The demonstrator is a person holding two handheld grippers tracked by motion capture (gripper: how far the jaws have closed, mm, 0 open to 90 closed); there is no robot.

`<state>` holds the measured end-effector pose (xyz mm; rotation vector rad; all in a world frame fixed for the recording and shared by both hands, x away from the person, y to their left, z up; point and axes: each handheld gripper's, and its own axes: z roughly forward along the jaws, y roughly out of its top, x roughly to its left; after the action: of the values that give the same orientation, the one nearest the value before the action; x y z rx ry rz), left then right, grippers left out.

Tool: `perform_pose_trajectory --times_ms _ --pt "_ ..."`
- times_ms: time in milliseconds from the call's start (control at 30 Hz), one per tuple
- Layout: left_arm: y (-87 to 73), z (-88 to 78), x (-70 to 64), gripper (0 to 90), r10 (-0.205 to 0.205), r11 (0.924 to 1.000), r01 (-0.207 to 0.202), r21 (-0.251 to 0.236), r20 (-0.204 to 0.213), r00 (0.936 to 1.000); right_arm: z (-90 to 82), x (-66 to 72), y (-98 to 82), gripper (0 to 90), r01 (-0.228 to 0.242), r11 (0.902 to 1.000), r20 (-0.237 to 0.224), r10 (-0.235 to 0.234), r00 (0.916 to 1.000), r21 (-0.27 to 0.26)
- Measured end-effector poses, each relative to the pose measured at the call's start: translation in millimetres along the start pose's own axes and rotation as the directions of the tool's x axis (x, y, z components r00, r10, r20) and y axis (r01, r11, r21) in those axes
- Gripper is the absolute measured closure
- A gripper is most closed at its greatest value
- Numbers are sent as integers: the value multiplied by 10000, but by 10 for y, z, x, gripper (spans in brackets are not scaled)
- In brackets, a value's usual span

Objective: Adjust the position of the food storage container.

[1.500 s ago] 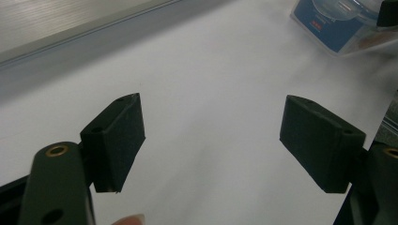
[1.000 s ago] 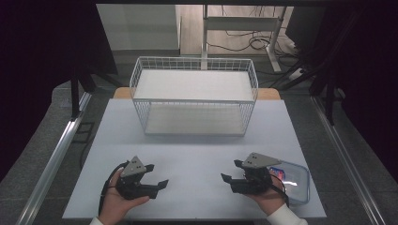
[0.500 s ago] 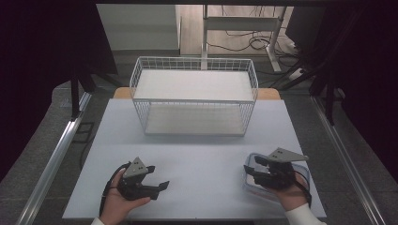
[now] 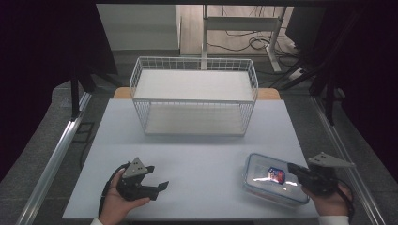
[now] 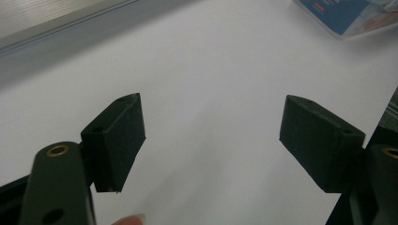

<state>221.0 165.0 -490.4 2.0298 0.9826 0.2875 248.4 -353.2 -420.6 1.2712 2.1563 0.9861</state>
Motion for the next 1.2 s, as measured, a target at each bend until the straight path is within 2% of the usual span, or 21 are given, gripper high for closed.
perform_pose_trajectory --times_ms 133,167,200,300,400,433,467,500,567,667,733,767,800,867,967,1100,1200 --pt "-7 27 5 221 -46 9999 46 97 -2 10000 -89 -196 -85 888 -396 9985 745 367 9965 384" --pt "-6 22 3 221 -25 9999 25 103 -9 10000 -100 -282 -137 888 -560 9962 1198 478 9917 666" --pt "-6 22 3 221 -25 9999 25 103 -9 10000 -100 -282 -137 888 -560 9962 1198 478 9917 666" --pt "-6 19 -10 221 -22 10000 22 83 -9 10000 -86 -377 -223 888 -675 9904 1912 436 9806 1205" --pt "-9 24 -19 221 4 9999 -4 112 5 10000 -83 -436 -291 888 -843 9867 2206 523 9740 1387" --pt "-9 24 -20 221 13 9999 -13 125 6 10000 -77 -463 -335 888 -947 9838 2392 562 9693 1523" --pt "-10 24 -20 221 7 9999 -7 115 5 10000 -77 -463 -335 888 -947 9838 2392 562 9693 1523" --pt "-10 18 -22 221 0 10000 0 99 -7 10000 -69 -484 -381 888 -1018 9798 2537 557 9657 1723" --pt "-10 15 -23 221 -1 10000 2 74 -25 10000 -63 -490 -406 888 -1058 9775 2575 564 9646 1824" --pt "-6 15 -33 222 9 10000 -9 39 1 10000 -35 -485 -479 888 -1246 9681 2595 657 9635 2173" --pt "-5 26 -43 222 32 10000 -32 92 23 10000 16 -461 -518 888 -1243 9609 2459 618 9673 2473" --pt "-6 32 -53 222 87 9999 -87 136 40 10000 71 -431 -530 888 -1168 9546 2230 551 9733 2740" --pt "-6 32 -53 222 87 9999 -87 136 40 10000 71 -431 -530 888 -1168 9546 2230 551 9733 2740" --pt "-5 30 -59 222 98 9999 -98 138 41 9999 132 -380 -510 888 -1019 9508 1984 440 9791 2925" --pt "-7 30 -55 222 77 9999 -77 148 44 10000 155 -358 -504 889 -936 9458 2019 306 9789 3108" --pt "-11 35 -45 222 59 9998 -59 176 22 10000 159 -339 -494 888 -974 9463 1965 369 9798 3082" --pt "-7 23 -36 222 19 9999 -18 105 -11 10000 193 -300 -467 889 -885 9475 1759 349 9838 3074"
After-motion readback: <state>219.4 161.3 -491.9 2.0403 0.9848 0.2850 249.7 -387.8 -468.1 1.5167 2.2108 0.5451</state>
